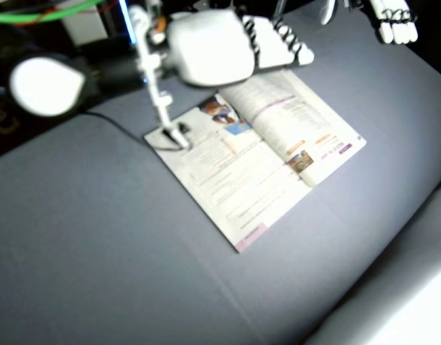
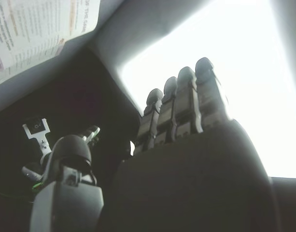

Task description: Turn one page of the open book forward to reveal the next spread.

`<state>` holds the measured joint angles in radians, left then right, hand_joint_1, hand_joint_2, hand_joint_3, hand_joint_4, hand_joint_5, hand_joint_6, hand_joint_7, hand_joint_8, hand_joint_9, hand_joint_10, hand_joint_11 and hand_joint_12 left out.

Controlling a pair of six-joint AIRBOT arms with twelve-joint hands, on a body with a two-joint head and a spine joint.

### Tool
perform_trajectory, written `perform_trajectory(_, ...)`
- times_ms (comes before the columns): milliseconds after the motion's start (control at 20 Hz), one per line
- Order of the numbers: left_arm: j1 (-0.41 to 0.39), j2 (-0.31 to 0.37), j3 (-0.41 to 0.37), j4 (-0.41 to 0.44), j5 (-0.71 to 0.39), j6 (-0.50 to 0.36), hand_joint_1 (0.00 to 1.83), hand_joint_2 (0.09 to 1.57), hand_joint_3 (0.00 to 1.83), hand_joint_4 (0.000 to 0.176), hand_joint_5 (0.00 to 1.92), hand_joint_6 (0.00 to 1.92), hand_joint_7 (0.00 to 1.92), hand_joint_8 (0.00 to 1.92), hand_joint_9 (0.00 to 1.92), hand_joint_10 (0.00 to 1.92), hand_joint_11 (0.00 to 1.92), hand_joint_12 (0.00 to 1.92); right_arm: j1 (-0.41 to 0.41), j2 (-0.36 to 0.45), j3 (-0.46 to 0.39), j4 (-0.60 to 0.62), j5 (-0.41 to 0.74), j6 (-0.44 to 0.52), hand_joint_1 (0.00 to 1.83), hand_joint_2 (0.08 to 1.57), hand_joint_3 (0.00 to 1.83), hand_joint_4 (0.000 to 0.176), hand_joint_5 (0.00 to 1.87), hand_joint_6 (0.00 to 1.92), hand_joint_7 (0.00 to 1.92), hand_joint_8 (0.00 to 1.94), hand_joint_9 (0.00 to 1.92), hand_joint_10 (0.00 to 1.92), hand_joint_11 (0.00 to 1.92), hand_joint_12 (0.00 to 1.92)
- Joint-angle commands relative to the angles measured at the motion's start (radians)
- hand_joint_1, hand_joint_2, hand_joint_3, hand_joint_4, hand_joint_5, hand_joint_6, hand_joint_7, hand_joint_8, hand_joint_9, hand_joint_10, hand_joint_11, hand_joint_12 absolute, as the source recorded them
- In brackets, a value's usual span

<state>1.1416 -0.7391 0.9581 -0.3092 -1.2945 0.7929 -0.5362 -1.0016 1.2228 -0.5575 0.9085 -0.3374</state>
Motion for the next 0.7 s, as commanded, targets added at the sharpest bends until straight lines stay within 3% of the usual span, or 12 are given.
perform_trajectory(0, 0.000, 0.001, -0.003, -0.017, -0.150, -0.003, 0.00, 1.26, 0.01, 0.000, 0.00, 0.00, 0.00, 0.00, 0.00, 0.00, 0.00, 0.00, -0.011, 0.011, -0.003, 0.085, 0.124, 0.001, 0.00, 1.28, 0.00, 0.000, 0.07, 0.00, 0.02, 0.00, 0.00, 0.00, 0.00, 0.00)
perform_trajectory(150, 0.003, -0.015, -0.004, -0.019, -0.179, -0.017, 0.00, 1.27, 0.02, 0.000, 0.01, 0.01, 0.00, 0.00, 0.00, 0.00, 0.00, 0.00, -0.114, 0.052, -0.015, 0.258, 0.175, -0.059, 0.00, 1.36, 0.02, 0.000, 0.09, 0.00, 0.04, 0.01, 0.01, 0.00, 0.01, 0.01)
perform_trajectory(300, 0.015, -0.026, -0.006, -0.026, -0.212, -0.031, 0.00, 1.25, 0.00, 0.000, 0.01, 0.00, 0.00, 0.00, 0.00, 0.00, 0.00, 0.00, -0.203, 0.102, -0.047, 0.412, 0.241, -0.137, 0.00, 1.29, 0.00, 0.000, 0.18, 0.00, 0.17, 0.01, 0.11, 0.01, 0.10, 0.07)
perform_trajectory(650, 0.054, -0.030, -0.022, -0.033, -0.279, -0.062, 0.00, 1.27, 0.01, 0.000, 0.04, 0.01, 0.03, 0.01, 0.01, 0.00, 0.02, 0.01, -0.416, 0.165, -0.096, 0.631, 0.428, -0.142, 0.00, 1.35, 0.02, 0.000, 0.13, 0.00, 0.11, 0.00, 0.06, 0.00, 0.07, 0.09)
